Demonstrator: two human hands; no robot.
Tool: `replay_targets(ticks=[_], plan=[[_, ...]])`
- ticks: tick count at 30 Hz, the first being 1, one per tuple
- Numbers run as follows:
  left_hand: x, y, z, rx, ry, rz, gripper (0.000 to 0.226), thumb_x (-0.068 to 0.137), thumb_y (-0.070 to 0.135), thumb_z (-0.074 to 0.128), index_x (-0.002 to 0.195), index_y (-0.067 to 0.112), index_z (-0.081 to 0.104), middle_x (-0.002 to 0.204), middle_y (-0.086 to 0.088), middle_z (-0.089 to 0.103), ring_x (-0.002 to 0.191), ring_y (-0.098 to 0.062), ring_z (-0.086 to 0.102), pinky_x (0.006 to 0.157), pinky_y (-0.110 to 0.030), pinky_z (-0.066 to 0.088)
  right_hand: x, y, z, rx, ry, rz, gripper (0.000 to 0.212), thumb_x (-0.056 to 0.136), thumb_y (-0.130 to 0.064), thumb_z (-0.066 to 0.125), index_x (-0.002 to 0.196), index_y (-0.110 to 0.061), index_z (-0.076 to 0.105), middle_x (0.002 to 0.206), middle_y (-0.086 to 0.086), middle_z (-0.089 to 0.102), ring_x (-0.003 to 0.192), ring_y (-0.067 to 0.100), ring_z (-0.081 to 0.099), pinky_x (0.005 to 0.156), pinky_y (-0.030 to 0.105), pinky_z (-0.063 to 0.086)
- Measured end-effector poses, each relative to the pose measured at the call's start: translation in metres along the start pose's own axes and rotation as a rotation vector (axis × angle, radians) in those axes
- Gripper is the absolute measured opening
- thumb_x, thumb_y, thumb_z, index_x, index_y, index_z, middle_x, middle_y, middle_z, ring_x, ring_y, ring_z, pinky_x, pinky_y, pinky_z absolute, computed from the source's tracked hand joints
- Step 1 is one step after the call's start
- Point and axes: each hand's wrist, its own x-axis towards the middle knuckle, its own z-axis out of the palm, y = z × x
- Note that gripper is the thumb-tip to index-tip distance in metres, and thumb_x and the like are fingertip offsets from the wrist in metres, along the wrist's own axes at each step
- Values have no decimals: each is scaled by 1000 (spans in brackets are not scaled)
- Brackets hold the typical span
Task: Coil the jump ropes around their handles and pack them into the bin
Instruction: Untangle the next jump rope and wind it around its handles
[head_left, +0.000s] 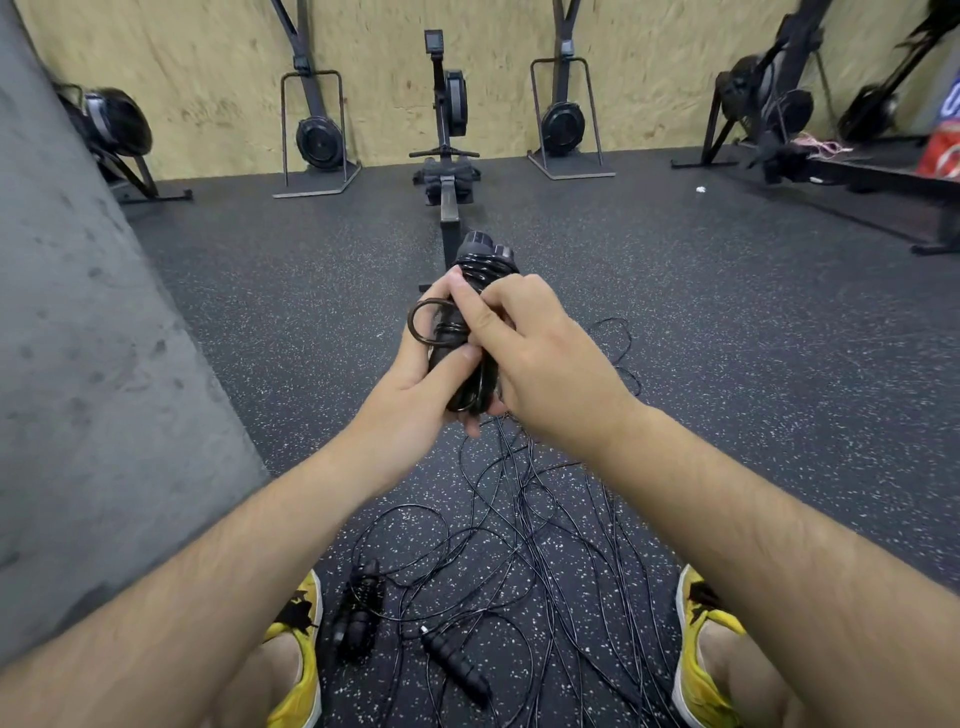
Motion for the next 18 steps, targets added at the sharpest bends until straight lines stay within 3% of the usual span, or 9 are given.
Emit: replay_targets(ticks=[4,8,14,18], plan=[[2,6,-1,-71,11,-6,64,98,19,49,150,49,28,139,-7,56,74,-34,61,57,-40,43,0,2,-3,-56,-21,2,72,78,-10,59,145,7,41,110,21,55,95,34,49,68,45,55],[2,9,-5,-84,20,-22,58,105,13,44,149,48,31,135,-12,57,74,-37,61,57,-37,43,-1,7,-2,-90,-98,-26,63,88,-7,32,149,10,31,117,23,50,100,39,52,79,50,55],[1,13,3,-179,-25,-49,55,107,12,38,149,47,33,134,-23,57,72,-37,61,54,-36,40,-10,12,-14,60,86,55,46,92,6,48,138,6,52,104,20,55,94,35,52,85,43,50],[5,20,-2,-318,1,-64,52,106,18,36,149,46,33,127,-25,60,70,-35,60,52,-34,38,-18,13,-24,64,66,21,43,88,11,54,131,7,58,102,18,56,92,32,53,83,36,47]])
